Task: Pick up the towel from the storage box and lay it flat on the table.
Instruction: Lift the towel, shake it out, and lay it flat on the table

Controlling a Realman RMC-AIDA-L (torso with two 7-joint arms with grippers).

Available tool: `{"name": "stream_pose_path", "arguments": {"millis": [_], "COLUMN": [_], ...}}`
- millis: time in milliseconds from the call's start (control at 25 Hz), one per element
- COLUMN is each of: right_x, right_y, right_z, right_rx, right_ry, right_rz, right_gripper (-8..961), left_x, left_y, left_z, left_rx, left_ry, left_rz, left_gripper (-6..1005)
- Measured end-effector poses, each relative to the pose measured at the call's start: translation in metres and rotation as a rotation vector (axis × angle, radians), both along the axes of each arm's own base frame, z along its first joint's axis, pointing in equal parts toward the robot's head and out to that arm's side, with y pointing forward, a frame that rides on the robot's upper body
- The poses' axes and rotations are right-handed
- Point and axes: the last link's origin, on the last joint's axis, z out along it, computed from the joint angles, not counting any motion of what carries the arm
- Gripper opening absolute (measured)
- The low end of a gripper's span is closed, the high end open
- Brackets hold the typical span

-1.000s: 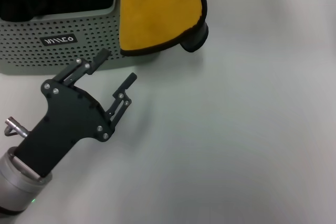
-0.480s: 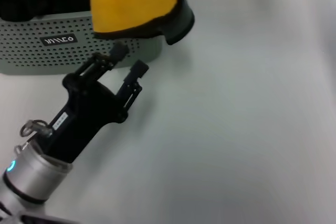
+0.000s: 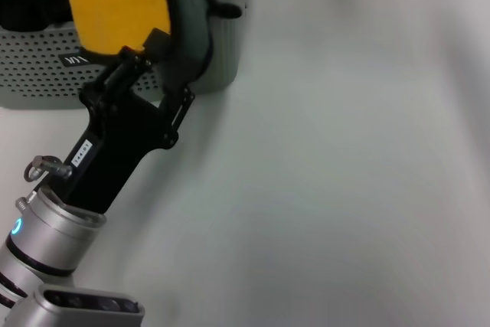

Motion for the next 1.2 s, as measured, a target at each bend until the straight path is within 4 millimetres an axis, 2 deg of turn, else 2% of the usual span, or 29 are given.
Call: {"name": "stream_pose_path", "arguments": {"millis": [400,920,1200], "right_x": [0.0054,0.0043,0.0050], "right_y": [0.0000,-0.0046,-0.0064], "right_z": [-0.0095,-0.0005,-0.0026], "right_rx": [-0.044,-0.077,-0.091], "right_ry": [-0.002,0.074,0.073], "right_rz": [-0.011,0.004,0.009], "right_gripper": [8,9,8], "left_x": [0.0002,-0.0024,-0.0040], "left_y": [0.0024,0.0057,0.0093], "left_z": [0.0025,-0.0057,-0.0029], "left_rx": [0.027,-0.011,0.014], "left_ry": [-0.029,0.008,0.000], "left_rz": [0.030,0.060,0.082], "left_gripper": [433,430,428]}}
